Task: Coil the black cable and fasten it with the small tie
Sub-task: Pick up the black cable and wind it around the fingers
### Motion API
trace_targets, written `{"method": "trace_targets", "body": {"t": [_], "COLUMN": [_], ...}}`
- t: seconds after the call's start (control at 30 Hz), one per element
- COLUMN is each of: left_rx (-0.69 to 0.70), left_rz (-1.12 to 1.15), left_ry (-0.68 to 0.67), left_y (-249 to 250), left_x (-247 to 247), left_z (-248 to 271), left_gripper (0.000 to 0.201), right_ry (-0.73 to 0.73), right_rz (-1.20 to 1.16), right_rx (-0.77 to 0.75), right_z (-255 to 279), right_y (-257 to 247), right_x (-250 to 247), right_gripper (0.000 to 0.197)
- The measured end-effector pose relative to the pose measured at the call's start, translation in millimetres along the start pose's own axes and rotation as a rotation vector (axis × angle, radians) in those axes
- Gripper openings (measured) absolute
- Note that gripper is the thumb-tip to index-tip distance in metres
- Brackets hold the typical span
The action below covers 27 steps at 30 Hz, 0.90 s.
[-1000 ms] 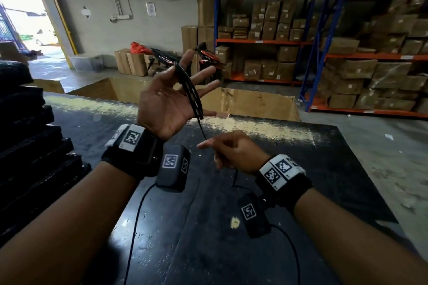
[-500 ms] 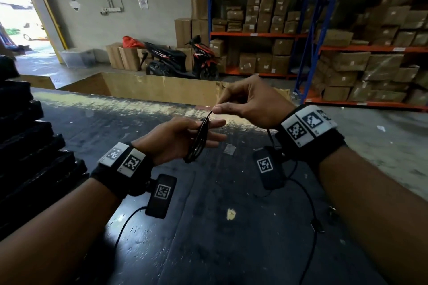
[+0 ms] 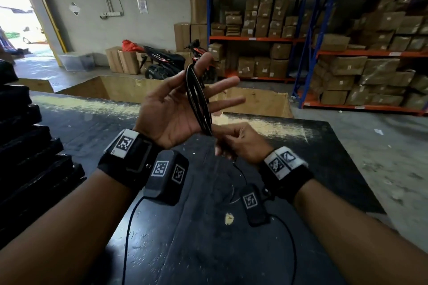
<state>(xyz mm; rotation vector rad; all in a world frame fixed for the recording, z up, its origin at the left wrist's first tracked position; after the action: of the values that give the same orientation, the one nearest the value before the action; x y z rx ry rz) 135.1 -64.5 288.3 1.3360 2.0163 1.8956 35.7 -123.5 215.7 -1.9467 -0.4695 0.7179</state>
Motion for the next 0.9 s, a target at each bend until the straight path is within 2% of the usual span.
{"method": "trace_targets", "body": {"t": [0.2, 0.3, 0.4, 0.5, 0.63, 0.77, 0.83, 0.9], "left_rx": [0.106, 0.087, 0.039, 0.001, -0.129, -0.253, -0.322, -0.383], "left_rz": [-0.149, -0.365, -0.507, -0.569, -0.671, -0.704, -0.664, -0.523], "left_ry": [0.336, 0.524, 0.613, 0.662, 0.623, 0.528, 0.454, 0.360], "left_y": [17.8, 20.1, 18.2, 14.6, -4.5, -23.5, -32.8, -41.0], "left_x": [-35.7, -57.6, -68.6, -72.0, -67.5, -59.4, -56.4, -48.7], "left_z": [1.5, 6.6, 12.5, 17.0, 17.4, 20.6, 23.7, 28.0], "left_gripper": [0.051, 0.048, 0.043, 0.040, 0.029, 0.028, 0.042, 0.052], "right_ry": [-0.083, -0.109, -0.103, -0.171, -0.184, -0.178, -0.190, -0.149], "right_rz": [0.062, 0.085, 0.195, 0.320, 0.551, 0.568, 0.528, 0.447], "right_rx": [0.077, 0.133, 0.086, 0.032, -0.068, -0.132, -0.192, -0.266], "right_z": [9.4, 11.0, 7.8, 4.6, -6.6, -12.1, -10.4, -9.7], "right_y": [-3.5, -14.9, -37.3, -57.3, -76.3, -87.5, -94.7, -101.2], "right_x": [20.2, 20.2, 7.3, 6.2, 0.5, -18.6, -26.3, -37.7], "right_gripper": [0.033, 0.030, 0.026, 0.026, 0.019, 0.010, 0.014, 0.017]}}
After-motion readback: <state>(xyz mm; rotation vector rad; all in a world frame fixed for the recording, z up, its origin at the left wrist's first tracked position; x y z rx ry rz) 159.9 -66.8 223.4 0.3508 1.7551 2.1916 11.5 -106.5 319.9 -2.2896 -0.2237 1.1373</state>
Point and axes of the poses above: each hand's wrist, its own z-axis away from the middle knuckle, its own x-axis out of the palm, y = z × x, the point moved 7 cm from there along -z, towards the middle knuckle, and after that the axes turned 8 degrees about -x, right-handed, at the moved point
